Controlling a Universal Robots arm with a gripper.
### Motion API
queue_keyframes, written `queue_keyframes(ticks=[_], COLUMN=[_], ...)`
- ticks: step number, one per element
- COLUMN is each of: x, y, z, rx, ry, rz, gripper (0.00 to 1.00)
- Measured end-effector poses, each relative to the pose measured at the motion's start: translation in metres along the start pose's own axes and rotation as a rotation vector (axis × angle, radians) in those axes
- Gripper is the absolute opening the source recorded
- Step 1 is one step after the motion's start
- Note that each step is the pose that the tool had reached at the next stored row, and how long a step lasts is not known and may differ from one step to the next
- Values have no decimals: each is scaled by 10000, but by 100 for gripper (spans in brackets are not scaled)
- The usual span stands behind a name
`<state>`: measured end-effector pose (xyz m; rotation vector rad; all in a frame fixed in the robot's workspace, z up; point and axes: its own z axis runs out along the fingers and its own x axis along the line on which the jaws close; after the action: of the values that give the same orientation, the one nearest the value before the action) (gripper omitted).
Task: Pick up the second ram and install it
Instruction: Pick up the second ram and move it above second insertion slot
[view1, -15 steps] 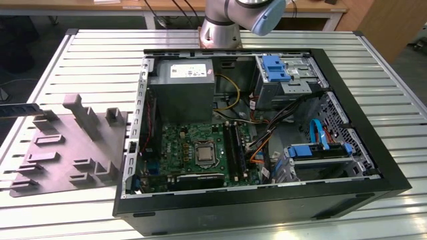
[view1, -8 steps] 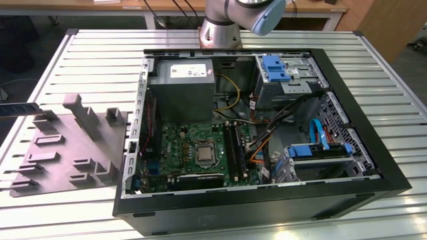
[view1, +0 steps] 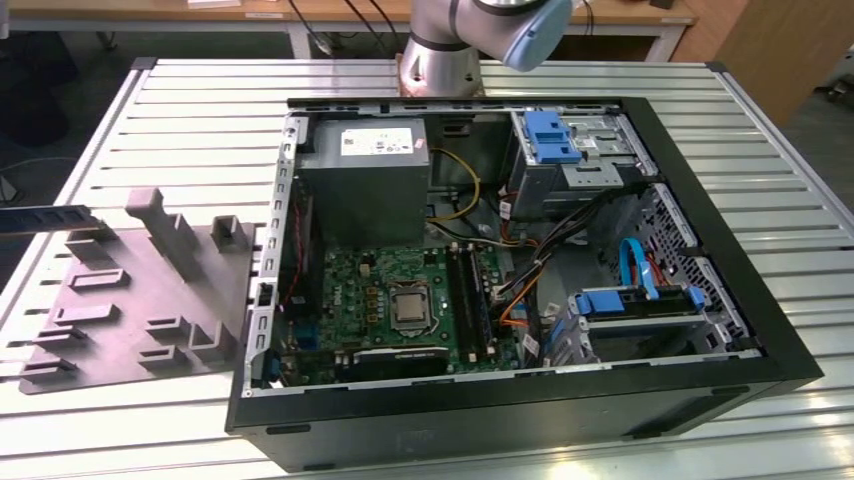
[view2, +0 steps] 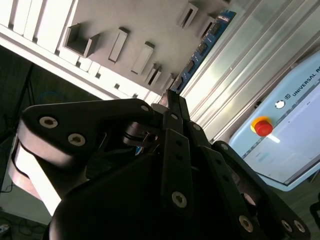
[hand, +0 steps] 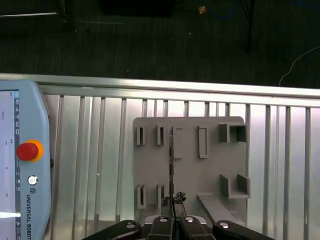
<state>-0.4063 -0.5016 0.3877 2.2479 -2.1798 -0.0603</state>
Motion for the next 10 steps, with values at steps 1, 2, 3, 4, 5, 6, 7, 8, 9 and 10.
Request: queue_keyframes(ticks=[1, 2, 3, 4, 5, 6, 7, 8, 9, 10], x=[1, 2, 3, 4, 5, 8, 10, 11, 12, 13], y=[-23, -53, -83, -115, -148, -249, -314, -348, -379, -410], z=[-1, -2, -3, -3, -4, -8, -9, -11, -12, -13], rx=[0, -1, 0, 1, 1, 1, 1, 0, -1, 0], ry=[0, 1, 0, -1, -1, -1, -1, -1, 0, -1], rz=[0, 0, -1, 0, 0, 0, -1, 0, 0, -1], gripper=[11, 11, 11, 11, 11, 11, 11, 11, 11, 11])
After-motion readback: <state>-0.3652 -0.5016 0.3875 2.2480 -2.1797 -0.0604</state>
